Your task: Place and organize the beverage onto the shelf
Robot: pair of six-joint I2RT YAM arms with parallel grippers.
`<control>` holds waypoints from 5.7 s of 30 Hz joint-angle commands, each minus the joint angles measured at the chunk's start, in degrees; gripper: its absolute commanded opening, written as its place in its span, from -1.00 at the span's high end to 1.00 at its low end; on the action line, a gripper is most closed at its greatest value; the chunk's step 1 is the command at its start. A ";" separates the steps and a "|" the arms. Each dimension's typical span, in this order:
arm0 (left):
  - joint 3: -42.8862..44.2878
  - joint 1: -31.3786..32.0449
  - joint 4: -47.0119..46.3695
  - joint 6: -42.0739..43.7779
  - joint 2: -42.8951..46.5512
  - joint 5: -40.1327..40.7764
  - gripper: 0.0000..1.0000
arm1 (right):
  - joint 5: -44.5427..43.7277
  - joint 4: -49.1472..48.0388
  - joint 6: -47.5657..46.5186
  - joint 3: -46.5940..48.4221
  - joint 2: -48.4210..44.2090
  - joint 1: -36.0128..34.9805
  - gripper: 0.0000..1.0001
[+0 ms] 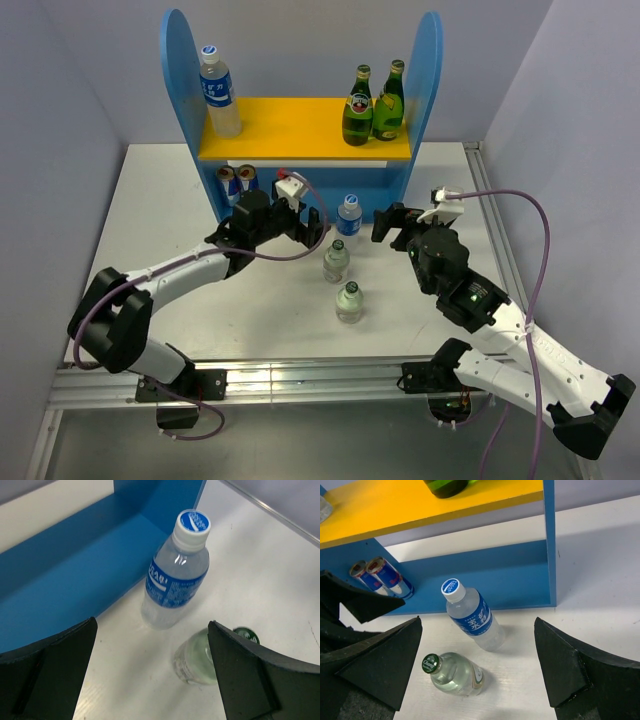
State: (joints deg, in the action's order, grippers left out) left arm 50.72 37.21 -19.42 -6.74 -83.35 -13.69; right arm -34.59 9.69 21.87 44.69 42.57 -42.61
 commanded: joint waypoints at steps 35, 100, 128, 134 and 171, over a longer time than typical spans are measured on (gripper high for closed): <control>23.11 9.19 -2.64 1.29 -24.31 5.95 -0.99 | -1.89 -1.52 0.28 0.40 0.76 -0.19 -1.00; 61.88 2.96 20.40 13.51 -7.26 45.33 0.99 | -2.24 -1.87 0.54 -0.74 -3.63 -0.10 -1.00; 66.26 -9.88 25.74 3.14 -17.63 50.96 0.01 | -2.76 -2.05 0.54 -1.18 -3.46 -0.19 -1.00; 66.53 -10.67 26.19 2.87 -18.07 50.96 -0.51 | -2.85 -1.96 0.54 -1.00 -3.54 -0.11 -1.00; -1.21 9.27 10.38 -0.98 20.76 28.13 -0.99 | -0.66 -1.35 2.30 -1.01 -1.35 -0.11 -1.00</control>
State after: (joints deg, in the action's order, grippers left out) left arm 58.46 43.75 -4.19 -5.32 -62.72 23.55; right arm -35.64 9.43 22.94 43.77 40.84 -42.61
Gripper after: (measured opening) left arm 0.993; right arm 0.998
